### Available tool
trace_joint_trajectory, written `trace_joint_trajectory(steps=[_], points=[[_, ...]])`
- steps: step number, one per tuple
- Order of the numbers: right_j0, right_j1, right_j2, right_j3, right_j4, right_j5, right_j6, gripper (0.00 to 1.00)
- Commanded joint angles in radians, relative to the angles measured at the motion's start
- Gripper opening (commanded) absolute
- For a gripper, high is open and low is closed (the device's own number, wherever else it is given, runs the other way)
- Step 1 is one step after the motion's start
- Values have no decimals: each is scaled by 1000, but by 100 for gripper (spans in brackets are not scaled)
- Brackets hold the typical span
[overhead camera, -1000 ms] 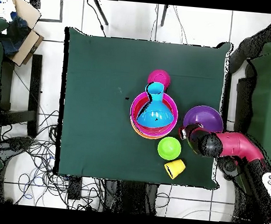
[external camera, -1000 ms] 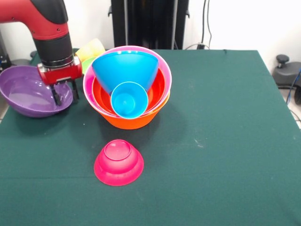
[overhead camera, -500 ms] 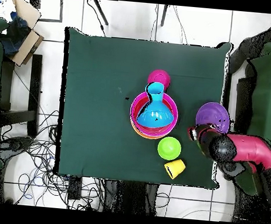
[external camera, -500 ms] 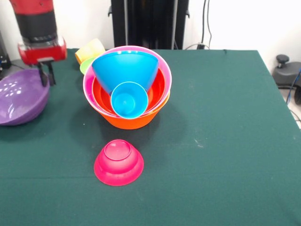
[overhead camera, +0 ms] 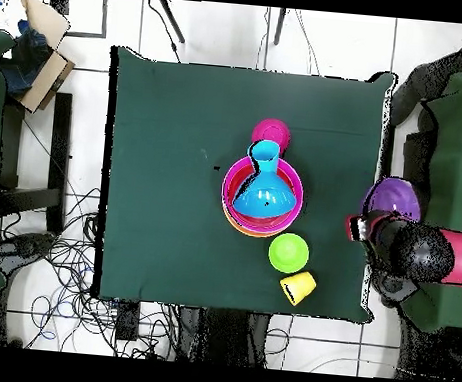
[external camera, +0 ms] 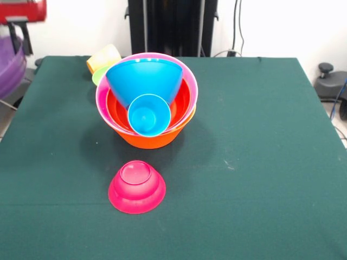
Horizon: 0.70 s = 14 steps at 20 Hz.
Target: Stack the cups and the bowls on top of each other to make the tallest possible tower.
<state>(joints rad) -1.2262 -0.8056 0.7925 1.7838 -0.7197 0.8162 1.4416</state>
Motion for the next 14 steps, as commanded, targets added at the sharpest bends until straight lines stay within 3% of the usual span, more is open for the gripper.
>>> trace_joint_trajectory(steps=[1, 5, 14], points=[[50, -165, 92, 21, 110, 218, -282, 0], [72, -201, 110, -7, 146, 276, -267, 0], [180, -349, 80, 40, 273, 298, -43, 0]])
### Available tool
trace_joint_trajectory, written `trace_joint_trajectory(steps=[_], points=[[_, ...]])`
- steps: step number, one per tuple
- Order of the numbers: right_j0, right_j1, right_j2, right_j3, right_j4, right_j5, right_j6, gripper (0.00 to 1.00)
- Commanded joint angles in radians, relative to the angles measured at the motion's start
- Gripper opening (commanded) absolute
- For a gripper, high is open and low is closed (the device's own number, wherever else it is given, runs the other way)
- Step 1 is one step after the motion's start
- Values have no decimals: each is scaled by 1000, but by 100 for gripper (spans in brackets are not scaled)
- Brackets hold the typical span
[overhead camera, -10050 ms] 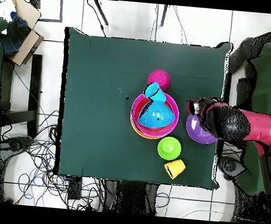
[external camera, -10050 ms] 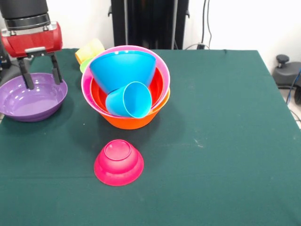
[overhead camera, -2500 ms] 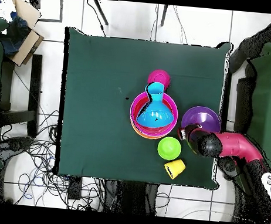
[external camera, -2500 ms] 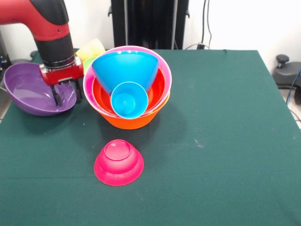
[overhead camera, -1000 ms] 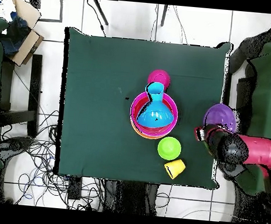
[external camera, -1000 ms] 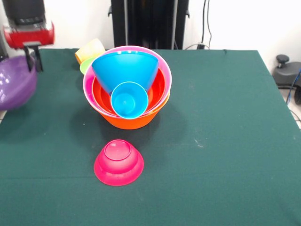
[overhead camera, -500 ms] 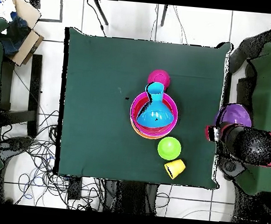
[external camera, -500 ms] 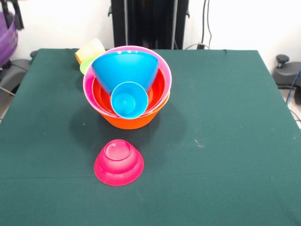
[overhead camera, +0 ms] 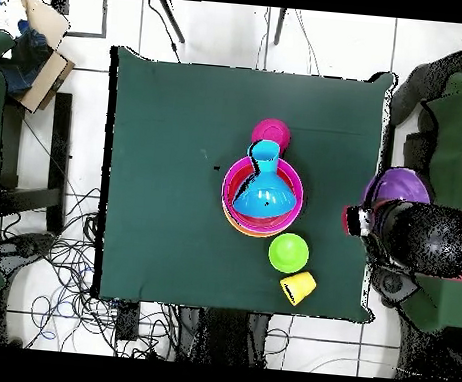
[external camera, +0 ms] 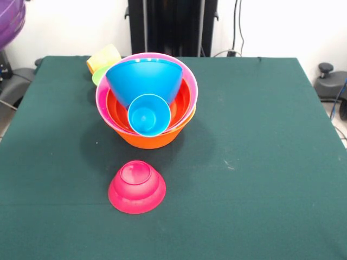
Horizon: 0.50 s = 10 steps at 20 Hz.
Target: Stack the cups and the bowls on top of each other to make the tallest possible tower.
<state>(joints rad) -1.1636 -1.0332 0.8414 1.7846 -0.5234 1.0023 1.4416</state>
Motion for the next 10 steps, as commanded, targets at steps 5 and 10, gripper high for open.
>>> trace_joint_trajectory(steps=[5, 10], points=[[187, -116, -10, 27, 88, 108, 8, 0], [239, -97, -50, 18, 72, 74, 48, 0]])
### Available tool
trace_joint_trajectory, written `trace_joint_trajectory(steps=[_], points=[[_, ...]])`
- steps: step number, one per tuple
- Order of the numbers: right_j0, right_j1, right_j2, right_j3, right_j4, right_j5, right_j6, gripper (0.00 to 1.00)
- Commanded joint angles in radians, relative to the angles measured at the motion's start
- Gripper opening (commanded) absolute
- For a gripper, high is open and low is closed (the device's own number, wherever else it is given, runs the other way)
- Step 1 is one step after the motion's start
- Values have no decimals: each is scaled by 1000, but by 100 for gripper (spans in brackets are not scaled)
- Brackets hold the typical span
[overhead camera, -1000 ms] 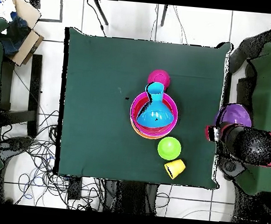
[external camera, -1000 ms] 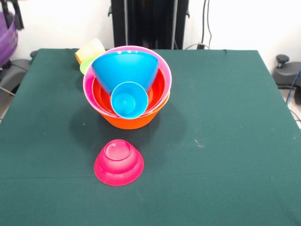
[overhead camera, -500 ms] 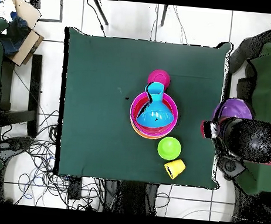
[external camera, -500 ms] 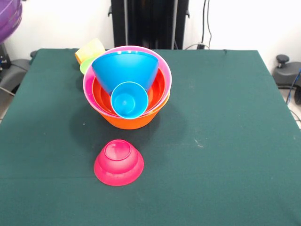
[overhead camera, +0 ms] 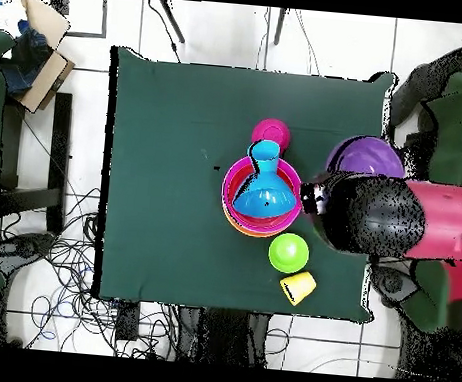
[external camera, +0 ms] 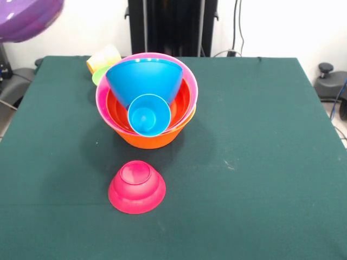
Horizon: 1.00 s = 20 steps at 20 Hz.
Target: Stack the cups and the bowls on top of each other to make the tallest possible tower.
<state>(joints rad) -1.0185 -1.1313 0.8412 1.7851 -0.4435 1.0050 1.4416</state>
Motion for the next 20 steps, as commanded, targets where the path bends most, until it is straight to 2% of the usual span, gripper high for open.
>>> trace_joint_trajectory(steps=[1, 8, 20], points=[[104, 4, -56, 19, -9, 64, 58, 0], [206, -20, -132, 131, -9, -91, 227, 0], [280, 54, -222, 141, -58, -220, 264, 0]])
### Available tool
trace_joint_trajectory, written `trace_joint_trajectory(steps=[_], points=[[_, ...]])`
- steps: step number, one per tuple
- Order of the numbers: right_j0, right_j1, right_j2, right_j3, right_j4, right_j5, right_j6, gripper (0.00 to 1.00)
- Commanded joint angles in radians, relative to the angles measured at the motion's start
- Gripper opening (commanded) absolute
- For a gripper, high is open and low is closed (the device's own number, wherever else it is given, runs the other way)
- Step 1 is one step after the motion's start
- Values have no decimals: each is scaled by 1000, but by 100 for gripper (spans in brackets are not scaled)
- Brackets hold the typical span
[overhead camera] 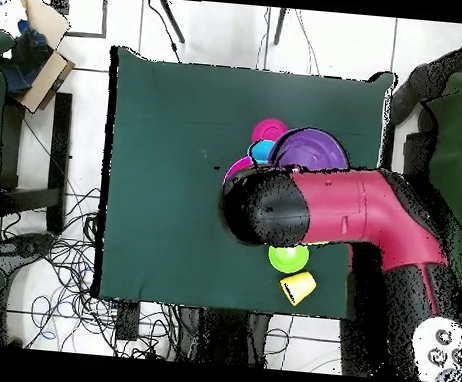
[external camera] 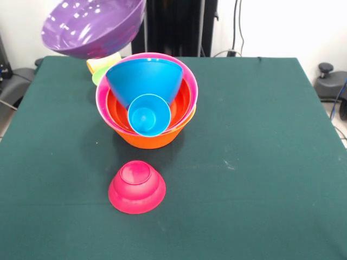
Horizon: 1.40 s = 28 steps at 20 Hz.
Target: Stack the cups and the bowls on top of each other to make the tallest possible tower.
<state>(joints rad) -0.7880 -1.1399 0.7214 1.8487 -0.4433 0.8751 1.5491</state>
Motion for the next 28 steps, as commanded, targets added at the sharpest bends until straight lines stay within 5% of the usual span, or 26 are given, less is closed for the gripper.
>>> trace_joint_trajectory(steps=[1, 12, 20, 28], points=[[56, 69, -108, 74, -62, -96, 161, 0], [109, 108, -183, 90, -89, -213, 191, 0], [84, -2, -209, 237, -41, -279, 154, 0], [98, 9, -242, 262, -59, -335, 157, 0]])
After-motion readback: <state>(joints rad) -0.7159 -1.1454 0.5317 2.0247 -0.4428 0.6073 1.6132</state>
